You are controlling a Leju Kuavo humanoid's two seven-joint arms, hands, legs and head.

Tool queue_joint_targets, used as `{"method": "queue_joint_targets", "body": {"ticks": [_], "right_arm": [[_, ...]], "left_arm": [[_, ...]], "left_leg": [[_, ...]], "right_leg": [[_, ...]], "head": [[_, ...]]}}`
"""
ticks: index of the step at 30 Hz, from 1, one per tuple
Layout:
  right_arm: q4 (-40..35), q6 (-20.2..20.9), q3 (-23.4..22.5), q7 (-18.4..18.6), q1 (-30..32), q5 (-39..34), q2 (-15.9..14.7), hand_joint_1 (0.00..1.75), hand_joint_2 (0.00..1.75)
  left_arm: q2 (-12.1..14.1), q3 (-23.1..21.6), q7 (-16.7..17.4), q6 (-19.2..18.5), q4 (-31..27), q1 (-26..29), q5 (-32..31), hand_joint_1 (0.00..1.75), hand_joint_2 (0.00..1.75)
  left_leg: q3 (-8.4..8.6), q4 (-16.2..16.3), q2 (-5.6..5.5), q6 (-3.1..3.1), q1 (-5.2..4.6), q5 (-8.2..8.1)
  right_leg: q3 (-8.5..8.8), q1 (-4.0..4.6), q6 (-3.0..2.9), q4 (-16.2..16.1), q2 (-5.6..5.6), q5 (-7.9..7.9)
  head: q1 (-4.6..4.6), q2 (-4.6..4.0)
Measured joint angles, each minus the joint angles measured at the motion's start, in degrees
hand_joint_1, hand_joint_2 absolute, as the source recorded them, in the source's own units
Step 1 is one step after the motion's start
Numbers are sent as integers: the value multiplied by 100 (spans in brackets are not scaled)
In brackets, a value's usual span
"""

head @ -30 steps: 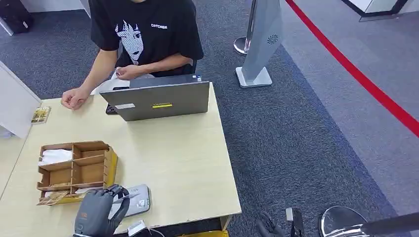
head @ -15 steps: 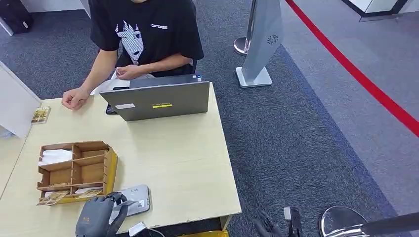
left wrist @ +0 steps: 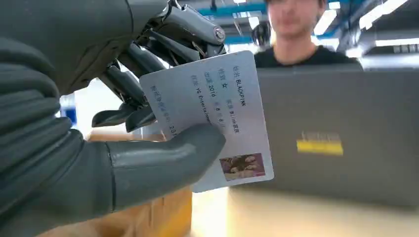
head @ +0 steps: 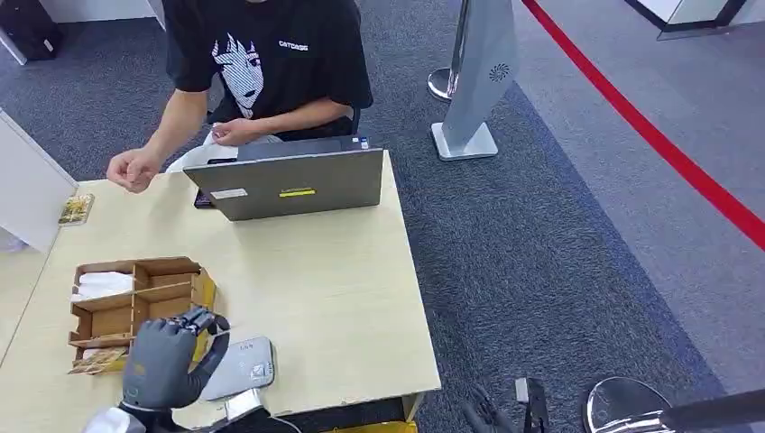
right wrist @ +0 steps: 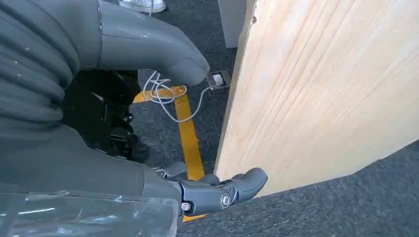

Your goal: Pass the card to the sensor for recognition and then transmit it.

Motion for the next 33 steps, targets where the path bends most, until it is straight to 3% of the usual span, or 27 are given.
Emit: {"method": "queue_joint_targets", "body": {"ticks": [6, 11, 18, 19, 21, 22, 23, 33], "right_arm": [[374, 13, 223, -331, -110, 72, -57, 0, 175], [549, 22, 409, -282, -221, 9, -101, 0, 175], [699, 39, 579, -302, -287, -20, -151, 0, 175], [708, 39, 604, -313, -294, -24, -157, 0, 175], [715, 39, 636, -320, -294, -57, -168, 0, 175], [717, 35, 647, -317, -295, -103, -173, 0, 175], [715, 24, 660, -309, -295, -146, -179, 0, 175], [660, -74, 730, -291, -217, -384, -227, 0, 175]], "left_arm": [[92, 400, 63, -309, -203, -932, -13, 175, 175], [249, 732, 190, -600, -161, -1742, 197, 175, 175], [372, 1110, 201, -530, 13, -2252, 358, 175, 175], [372, 1156, 194, -477, 18, -2251, 380, 105, 175], [372, 1241, 94, -328, 40, -2213, 426, 105, 175], [374, 1290, 8, -225, 42, -2156, 459, 17, 175], [380, 1339, -65, -121, 42, -2091, 487, 0, 175], [420, 1875, -656, 662, -111, -1099, 660, 0, 175]], "left_leg": [[2, 0, -2, -6, 1, 6], [0, 0, -2, -8, 1, 10], [0, 0, 0, -8, 2, 9], [0, 0, 1, -8, 1, 9], [-3, 0, 1, -8, 1, 9], [-3, 0, 1, -8, 1, 9], [-3, 0, 1, -8, 1, 8], [-6, -1, 4, -9, 1, 6]], "right_leg": [[1, 1, 1, 9, 2, 5], [-1, 2, 0, 12, 1, 5], [-1, 1, 0, 13, 5, 5], [-2, -1, 0, 13, 6, 5], [-2, -1, 0, 13, 7, 5], [-3, -1, 0, 13, 7, 4], [-3, -1, 0, 13, 7, 4], [-8, -1, 0, 12, 10, 2]], "head": [[-2, 0], [-4, 0], [-2, -2], [-4, 0], [-7, 0], [-7, 0], [-7, 0], [-7, 0]]}}
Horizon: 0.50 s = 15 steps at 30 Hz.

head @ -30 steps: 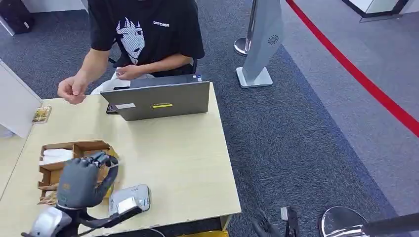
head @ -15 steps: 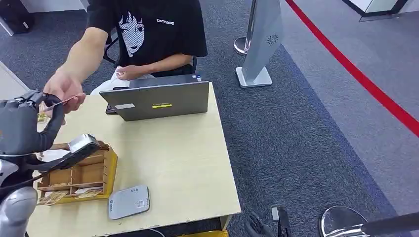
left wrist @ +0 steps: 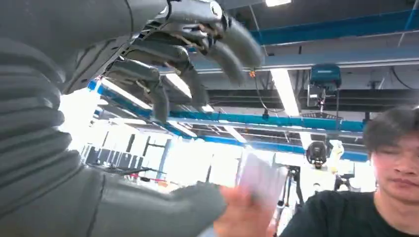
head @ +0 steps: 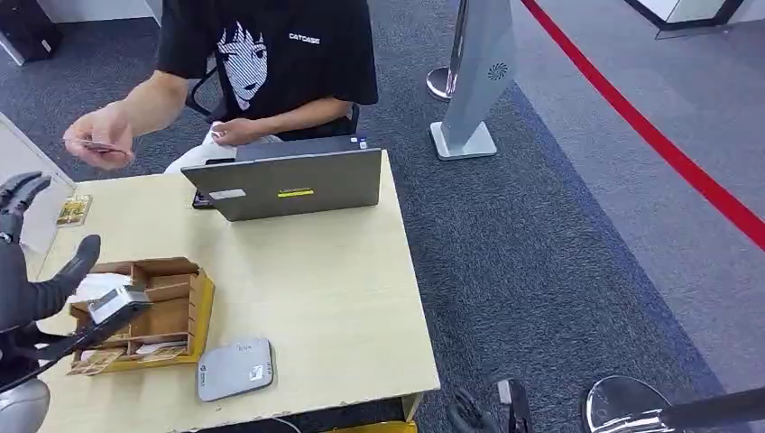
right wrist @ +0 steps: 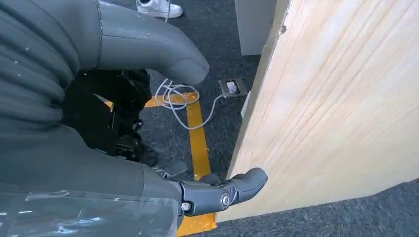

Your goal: Pass the card to the sensor for recognition and then transmit it.

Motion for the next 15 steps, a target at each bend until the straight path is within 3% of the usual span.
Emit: {"method": "queue_joint_targets", "body": {"ticks": [6, 8, 11, 15], "right_arm": [[-197, -105, -2, 118, 119, -62, -20, 0, 175], [-217, -101, -13, 118, 126, -51, -20, 0, 175], [-308, -81, -85, 144, 155, 54, -20, 0, 175], [-372, -44, -214, 186, 156, 162, -20, 0, 175]], "left_arm": [[52, 160, -171, -271, -291, 589, -52, 0, 175], [122, 151, -204, -571, -357, 770, -285, 0, 175], [413, -58, -164, -737, -385, 1142, -907, 0, 175], [612, -531, -111, -781, -368, 1575, -931, 0, 175]], "left_leg": [[0, 0, 0, 0, 0, 0], [0, 0, 0, 0, 0, 0], [0, 0, 10, 0, 0, 0], [-1, 0, 9, 2, 0, -2]], "right_leg": [[-1, 0, 0, 0, -2, 0], [0, 0, 0, 0, 1, 0], [-6, 0, 0, 0, 8, 0], [-7, -1, 0, -1, 7, -1]], "head": [[0, 0], [2, 0], [-2, 0], [-2, 0]]}}
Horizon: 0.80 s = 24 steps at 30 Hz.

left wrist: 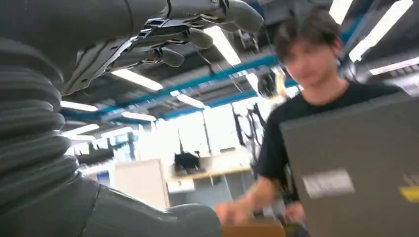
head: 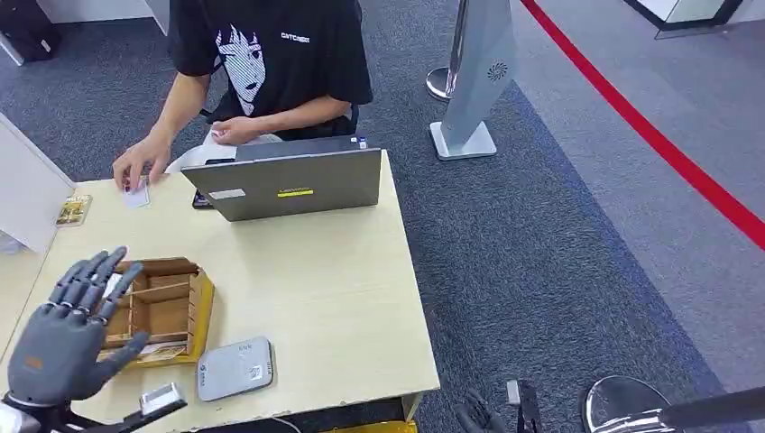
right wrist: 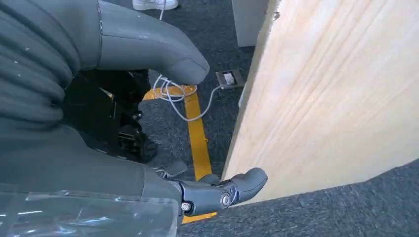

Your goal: Pass the card to the sensor for recognition and then transmit it.

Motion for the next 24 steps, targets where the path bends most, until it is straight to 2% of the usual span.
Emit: {"method": "queue_joint_targets", "body": {"ticks": [4, 7, 14, 16, 17, 18, 24], "right_arm": [[-33, 77, -136, 37, -4, 140, 2, 0, 175], [-33, 100, -207, 52, -5, 190, 9, 0, 175], [-33, 103, -232, 52, -5, 190, 15, 0, 175], [-35, 160, -306, 59, -8, 221, 26, 0, 175], [-41, 201, -376, 79, -19, 321, 50, 0, 175], [-41, 208, -389, 79, -20, 326, 52, 0, 175], [-72, 234, -468, 103, -14, 365, 79, 0, 175]], "left_arm": [[109, -566, 254, 4, 77, 206, 112, 0, 175], [168, -919, 312, -2, 131, 268, 173, 0, 175], [188, -1027, 319, -2, 155, 289, 184, 0, 175], [243, -1254, 404, -55, 247, 294, 328, 0, 175], [358, -1579, 916, -11, 448, 304, 256, 0, 175], [400, -1610, 1104, 33, 505, 319, 179, 0, 175], [518, -1634, 1580, 252, 719, 379, 57, 0, 175]], "left_leg": [[-4, 0, -2, 0, 0, 0], [-5, 0, -2, 0, 0, 0], [-5, 0, -2, 0, -1, 0], [-5, 0, -3, 0, -1, 0], [-6, 0, -3, 0, 0, 0], [-6, 0, -3, 0, 0, 0], [-7, -1, -4, 0, 1, 0]], "right_leg": [[0, 0, 0, -1, -2, 0], [0, 0, 1, -1, -3, 0], [0, 0, 1, -1, -2, 0], [0, 2, 1, -1, -4, 0], [-1, 3, 0, -1, -3, 0], [-1, 4, 0, -1, -3, -1], [-2, 3, -2, 0, -5, -2]], "head": [[2, 0], [2, 0], [2, 0], [0, 0], [2, 0], [2, 0], [2, 0]]}}
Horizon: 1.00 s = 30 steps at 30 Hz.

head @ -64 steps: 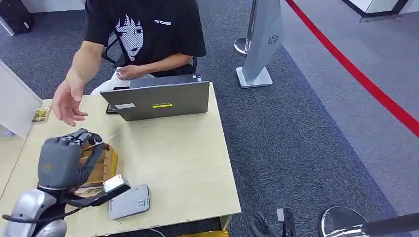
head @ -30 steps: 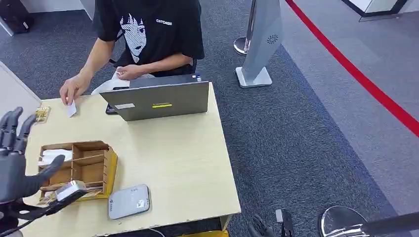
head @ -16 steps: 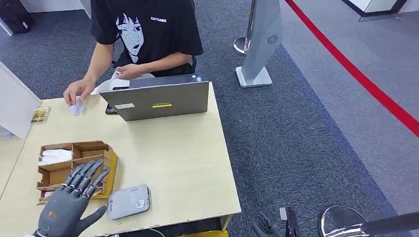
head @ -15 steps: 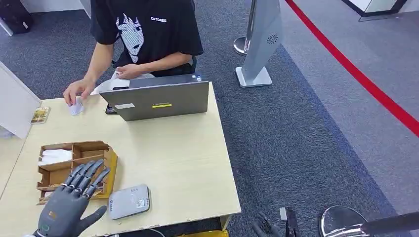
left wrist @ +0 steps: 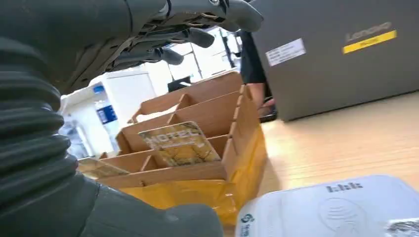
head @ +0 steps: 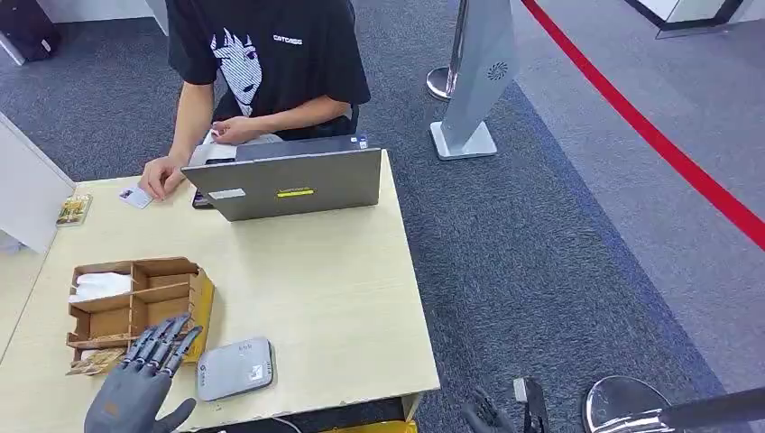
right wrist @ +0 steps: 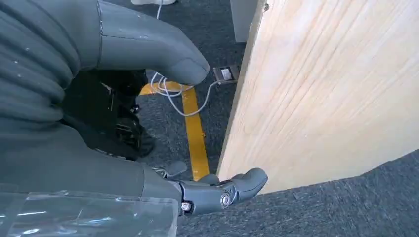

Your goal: Pass the card to the sensor for recognition and then transmit it.

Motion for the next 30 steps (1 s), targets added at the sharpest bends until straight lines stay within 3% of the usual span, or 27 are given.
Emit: {"method": "queue_joint_targets", "body": {"ticks": [7, 11, 19, 30], "right_arm": [[-92, 46, -90, 79, 43, 96, 46, 0, 175], [-151, 61, -153, 87, 81, 153, 79, 0, 175], [-260, 94, -267, 138, 146, 203, 135, 0, 175], [-310, 177, -326, 186, 159, 356, 190, 0, 175]], "left_arm": [[7, 449, 199, 90, 175, 176, -26, 0, 175], [-39, 986, 102, 177, 230, 286, -17, 0, 175], [-216, 1643, -70, 140, 252, 388, -46, 0, 175], [-649, 2030, -507, -31, 422, 336, -120, 0, 175]], "left_leg": [[-1, 0, 0, 0, 0, 0], [-1, 0, 0, 0, 0, 0], [-1, 0, 0, 0, 0, 0], [-1, 0, 0, 0, -1, 0]], "right_leg": [[0, -1, 0, 0, 0, 0], [-1, -1, 0, 0, 0, 0], [-1, -1, 0, 0, 0, 0], [-1, -2, 0, 0, 0, 0]], "head": [[0, 0], [0, 0], [0, 0], [0, 0]]}}
